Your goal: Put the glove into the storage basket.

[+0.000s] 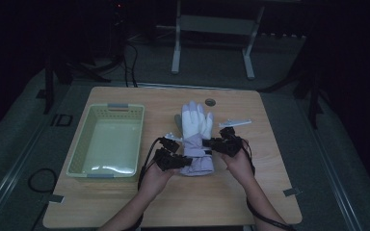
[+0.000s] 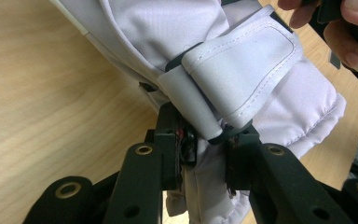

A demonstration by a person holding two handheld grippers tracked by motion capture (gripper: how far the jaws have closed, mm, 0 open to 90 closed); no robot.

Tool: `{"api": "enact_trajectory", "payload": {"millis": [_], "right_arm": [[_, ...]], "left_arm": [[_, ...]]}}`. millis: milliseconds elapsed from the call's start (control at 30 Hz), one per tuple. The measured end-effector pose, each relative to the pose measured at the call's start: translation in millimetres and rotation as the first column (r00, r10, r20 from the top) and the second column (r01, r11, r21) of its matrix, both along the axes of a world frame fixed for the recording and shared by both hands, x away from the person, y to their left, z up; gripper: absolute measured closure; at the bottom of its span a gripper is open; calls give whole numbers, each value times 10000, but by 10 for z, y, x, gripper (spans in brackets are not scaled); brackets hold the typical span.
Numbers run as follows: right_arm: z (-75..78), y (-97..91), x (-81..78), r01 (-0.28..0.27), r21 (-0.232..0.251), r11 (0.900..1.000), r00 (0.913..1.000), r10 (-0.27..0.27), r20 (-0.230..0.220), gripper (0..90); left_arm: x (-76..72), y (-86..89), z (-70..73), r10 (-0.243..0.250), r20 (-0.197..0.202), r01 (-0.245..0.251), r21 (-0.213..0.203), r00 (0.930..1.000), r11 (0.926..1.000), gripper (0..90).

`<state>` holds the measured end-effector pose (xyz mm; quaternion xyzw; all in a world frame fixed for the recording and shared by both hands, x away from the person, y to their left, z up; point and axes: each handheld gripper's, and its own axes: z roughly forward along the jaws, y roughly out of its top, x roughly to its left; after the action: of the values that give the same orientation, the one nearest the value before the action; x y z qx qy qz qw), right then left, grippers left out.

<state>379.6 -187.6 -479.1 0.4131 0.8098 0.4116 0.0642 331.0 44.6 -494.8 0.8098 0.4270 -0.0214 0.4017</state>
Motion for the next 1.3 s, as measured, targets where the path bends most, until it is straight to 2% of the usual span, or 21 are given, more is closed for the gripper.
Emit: {"api": "enact_trajectory", "payload": {"millis": [67, 200, 367, 633, 833, 1033, 1133, 1300], "right_arm": [[33, 18, -3, -8, 4, 10000, 10000, 8, 59, 788], [185, 112, -15, -81, -31, 10000, 9993, 82, 372, 788], [324, 217, -12, -189, 37, 9998, 9983, 187, 557, 789], [522, 487, -4, -364, 102, 9993, 9953, 353, 906, 789], [617, 724, 23, -566, 60, 9984, 9930, 556, 1046, 789], [646, 975, 49, -799, -24, 9968, 9909, 797, 1085, 789], [646, 1056, 53, -865, 9, 9962, 9907, 860, 1055, 788], [646, 1284, 56, -1077, 23, 9942, 9888, 1068, 1039, 788]], "left_arm": [[3, 21, 33, -27, -7, 27, -13, 10000, 10000, 723], [4, 112, 185, -89, 209, 87, 105, 9997, 9999, 724], [8, 235, 340, -203, 338, 196, 212, 9992, 9996, 724], [10, 491, 552, -127, 490, 107, 404, 9987, 9991, 725], [-4, 711, 634, 37, 567, -64, 476, 9984, 9988, 726], [-11, 940, 667, 213, 421, -237, 565, 9989, 9981, 726], [-19, 1018, 683, 234, 387, -259, 660, 9990, 9975, 726], [-45, 1248, 726, 300, 332, -330, 949, 9990, 9949, 726]]}}
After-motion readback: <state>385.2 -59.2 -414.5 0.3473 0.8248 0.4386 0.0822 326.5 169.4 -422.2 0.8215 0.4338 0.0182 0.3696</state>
